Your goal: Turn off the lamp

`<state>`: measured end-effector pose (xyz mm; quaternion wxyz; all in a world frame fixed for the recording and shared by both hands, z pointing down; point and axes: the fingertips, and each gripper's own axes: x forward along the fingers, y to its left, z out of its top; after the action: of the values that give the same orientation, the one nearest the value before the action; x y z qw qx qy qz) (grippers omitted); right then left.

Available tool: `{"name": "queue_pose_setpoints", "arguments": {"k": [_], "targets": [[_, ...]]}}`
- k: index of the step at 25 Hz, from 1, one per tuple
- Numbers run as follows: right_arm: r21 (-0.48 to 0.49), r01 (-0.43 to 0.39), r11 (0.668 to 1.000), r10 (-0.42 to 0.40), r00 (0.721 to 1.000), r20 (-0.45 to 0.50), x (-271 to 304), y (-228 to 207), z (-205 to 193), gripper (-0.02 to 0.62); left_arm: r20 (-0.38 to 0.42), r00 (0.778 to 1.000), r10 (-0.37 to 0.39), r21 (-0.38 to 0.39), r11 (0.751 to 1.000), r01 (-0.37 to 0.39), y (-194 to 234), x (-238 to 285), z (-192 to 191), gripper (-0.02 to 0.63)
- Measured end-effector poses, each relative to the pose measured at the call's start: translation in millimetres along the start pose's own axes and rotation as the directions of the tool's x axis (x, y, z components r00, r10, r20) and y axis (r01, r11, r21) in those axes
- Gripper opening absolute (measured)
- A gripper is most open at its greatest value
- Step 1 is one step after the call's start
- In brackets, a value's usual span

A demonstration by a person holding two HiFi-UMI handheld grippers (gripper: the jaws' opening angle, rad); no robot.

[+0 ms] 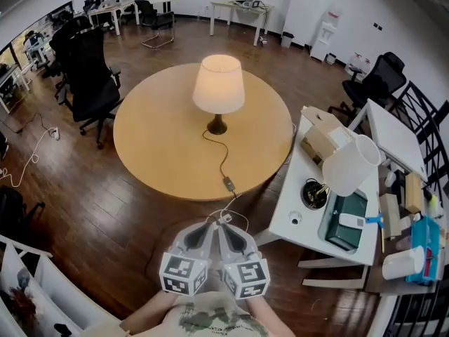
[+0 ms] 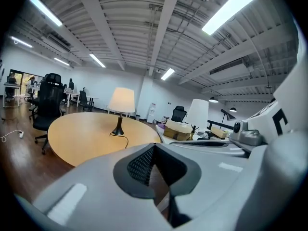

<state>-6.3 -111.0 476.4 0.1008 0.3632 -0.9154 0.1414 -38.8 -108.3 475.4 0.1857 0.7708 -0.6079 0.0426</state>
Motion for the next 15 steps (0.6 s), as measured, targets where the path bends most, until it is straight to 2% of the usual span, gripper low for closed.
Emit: {"name": "queue_pose_setpoints", "arguments": {"k": [8, 15], "targets": [[0.005, 0.063, 0.998, -0.063, 0.998, -0.025, 47.2, -11.5, 21.0, 0.0, -0.02, 0.997, -0.071, -0.014, 0.997, 0.071, 33.1, 40.1, 21.5, 0.0], [0.019, 0.15, 0.989, -0.149, 0.989, -0.022, 80.3, -27.8, 28.8, 0.0, -0.048, 0.988, -0.149, -0.021, 0.989, 0.148, 56.4, 74.7, 26.8, 0.0]]}}
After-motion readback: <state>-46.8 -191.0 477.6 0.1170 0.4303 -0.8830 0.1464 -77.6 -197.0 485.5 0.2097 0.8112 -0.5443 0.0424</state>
